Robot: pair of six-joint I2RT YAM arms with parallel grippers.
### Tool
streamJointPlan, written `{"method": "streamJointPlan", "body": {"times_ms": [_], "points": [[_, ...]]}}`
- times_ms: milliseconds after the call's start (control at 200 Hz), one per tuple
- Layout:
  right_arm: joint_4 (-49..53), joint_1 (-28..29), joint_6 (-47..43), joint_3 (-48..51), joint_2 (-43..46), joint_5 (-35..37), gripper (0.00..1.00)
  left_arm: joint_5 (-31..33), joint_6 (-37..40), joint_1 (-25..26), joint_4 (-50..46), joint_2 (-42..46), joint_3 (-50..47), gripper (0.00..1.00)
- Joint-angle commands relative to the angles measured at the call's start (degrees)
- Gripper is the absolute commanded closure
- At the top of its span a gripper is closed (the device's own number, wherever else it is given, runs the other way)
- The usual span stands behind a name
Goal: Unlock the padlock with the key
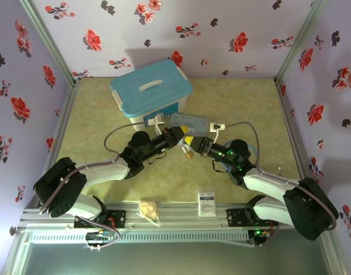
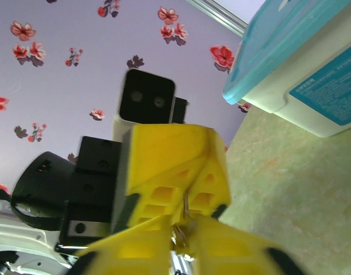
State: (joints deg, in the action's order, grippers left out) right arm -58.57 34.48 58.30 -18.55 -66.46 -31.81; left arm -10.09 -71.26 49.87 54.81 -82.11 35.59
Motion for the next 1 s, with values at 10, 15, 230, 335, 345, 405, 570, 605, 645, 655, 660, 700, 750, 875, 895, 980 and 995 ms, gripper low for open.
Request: {"method": "streamJointPlan", "body": {"times_ms": [10,15,230,335,345,405,570,605,645,655,660,700,750,875,895,980,995], "points": [[-1.5,-0.5,-1.0,0.8,1.6,1.5,0.51,0.8,0.8,-0.1,-0.5,2.2,0.7,1.00],[-1.5,-0.5,-1.0,0.9,1.7,1.6,0.51,0.8,0.8,-0.1,-0.5,2.2,0.7,1.00],[-2.0,-0.9,-0.1,1.5,3.1,2.3,0.49,1.2,1.7,-0.4,-1.0,3.3,1.1,1.00],[-5.5,-0.9,1.5,1.5,1.5,1.3,0.50,0.9,1.7,-0.5,-1.3,2.9,1.4,1.00],[-6.0,-0.9,1.6,1.4,1.3,1.2,0.50,0.8,1.6,-0.5,-1.2,2.9,1.5,1.00],[-8.2,-0.8,2.5,1.2,0.1,0.6,0.54,0.7,1.3,-0.5,-0.8,2.4,1.4,1.00],[-13.8,-0.4,4.7,0.9,-3.5,-0.4,0.67,1.2,0.4,-0.5,0.9,1.8,1.0,1.00],[-14.6,-0.4,5.0,1.0,-4.1,-0.6,0.70,1.2,0.3,-0.5,1.0,1.8,1.1,1.00],[-15.3,-0.4,5.1,1.2,-4.5,-0.5,0.75,1.2,0.4,-0.5,0.8,1.7,1.4,1.00],[-15.5,-0.4,5.1,1.2,-4.6,-0.5,0.75,1.2,0.4,-0.5,0.7,1.7,1.4,1.00],[-15.5,-0.4,5.2,1.2,-4.6,-0.5,0.75,1.2,0.4,-0.5,0.7,1.7,1.4,1.00],[-15.8,-0.4,5.2,1.4,-4.8,-0.3,0.78,1.2,0.4,-0.5,0.7,1.7,1.5,1.00],[-15.3,-0.4,4.8,1.6,-4.6,-0.1,0.79,1.2,0.4,-0.5,0.4,1.7,1.4,1.00],[-13.8,-0.4,3.9,1.8,-3.5,0.4,0.87,1.2,-0.2,-0.5,1.0,1.3,1.0,1.00],[-13.5,-0.4,3.8,1.8,-3.4,0.4,0.88,1.3,-0.4,-0.5,1.2,1.3,0.9,1.00],[-12.6,-0.4,3.6,1.7,-2.8,0.2,0.90,1.5,-0.6,-0.5,1.4,1.1,0.5,1.00],[-12.6,-0.4,3.6,1.7,-2.8,0.2,0.91,1.6,-0.6,-0.5,1.4,1.1,0.4,1.00]]}}
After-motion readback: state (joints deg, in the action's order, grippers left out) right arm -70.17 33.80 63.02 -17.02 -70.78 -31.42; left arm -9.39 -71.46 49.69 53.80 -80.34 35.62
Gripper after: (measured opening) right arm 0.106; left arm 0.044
